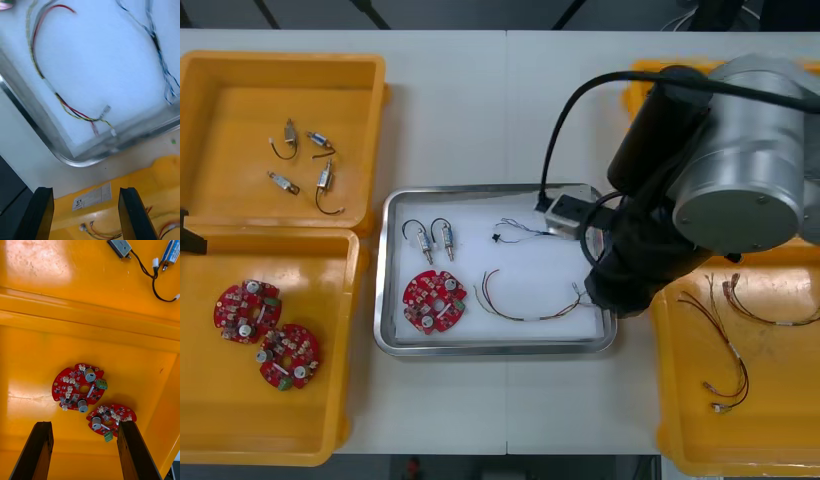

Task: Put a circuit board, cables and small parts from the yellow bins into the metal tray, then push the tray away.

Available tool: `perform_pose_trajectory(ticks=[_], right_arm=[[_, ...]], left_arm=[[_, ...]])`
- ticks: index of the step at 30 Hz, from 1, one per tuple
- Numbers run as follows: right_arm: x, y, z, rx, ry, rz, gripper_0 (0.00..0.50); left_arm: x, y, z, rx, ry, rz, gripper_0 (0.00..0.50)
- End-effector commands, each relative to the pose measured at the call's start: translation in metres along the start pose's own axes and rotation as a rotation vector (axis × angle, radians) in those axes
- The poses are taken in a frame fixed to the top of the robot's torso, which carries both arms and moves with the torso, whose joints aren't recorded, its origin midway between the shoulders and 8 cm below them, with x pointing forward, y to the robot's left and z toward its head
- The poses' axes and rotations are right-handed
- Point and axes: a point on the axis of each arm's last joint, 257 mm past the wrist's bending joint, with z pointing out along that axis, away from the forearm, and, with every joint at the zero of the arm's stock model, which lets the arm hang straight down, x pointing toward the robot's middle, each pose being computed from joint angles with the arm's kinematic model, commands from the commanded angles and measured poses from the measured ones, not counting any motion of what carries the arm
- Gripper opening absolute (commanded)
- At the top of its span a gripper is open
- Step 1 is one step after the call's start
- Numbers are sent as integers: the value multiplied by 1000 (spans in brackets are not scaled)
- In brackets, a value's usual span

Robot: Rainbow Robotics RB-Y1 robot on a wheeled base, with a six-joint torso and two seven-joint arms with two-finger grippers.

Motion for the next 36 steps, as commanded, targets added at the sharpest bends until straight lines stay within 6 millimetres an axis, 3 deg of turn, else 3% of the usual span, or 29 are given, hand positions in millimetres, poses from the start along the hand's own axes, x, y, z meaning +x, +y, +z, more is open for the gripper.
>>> perform_pose_trajectory(ticks=[1,5,12,15,27,36], right_arm=[[-34,25,3,9,-44,-245,500],[-50,43,14,25,-64,-400,500],[-64,67,33,47,-90,-497,500],[-69,81,52,68,-87,-544,500],[-80,106,93,96,-45,-573,500],[-90,124,107,67,-63,-546,500]], left_arm=[[-2,6,-11,-41,-24,74,500],[4,7,-10,-61,-23,101,500],[2,11,-14,-85,-25,119,500],[3,10,-15,-84,-25,123,500],[-5,3,-15,-65,-59,131,500],[-4,5,-15,-74,-51,141,500]])
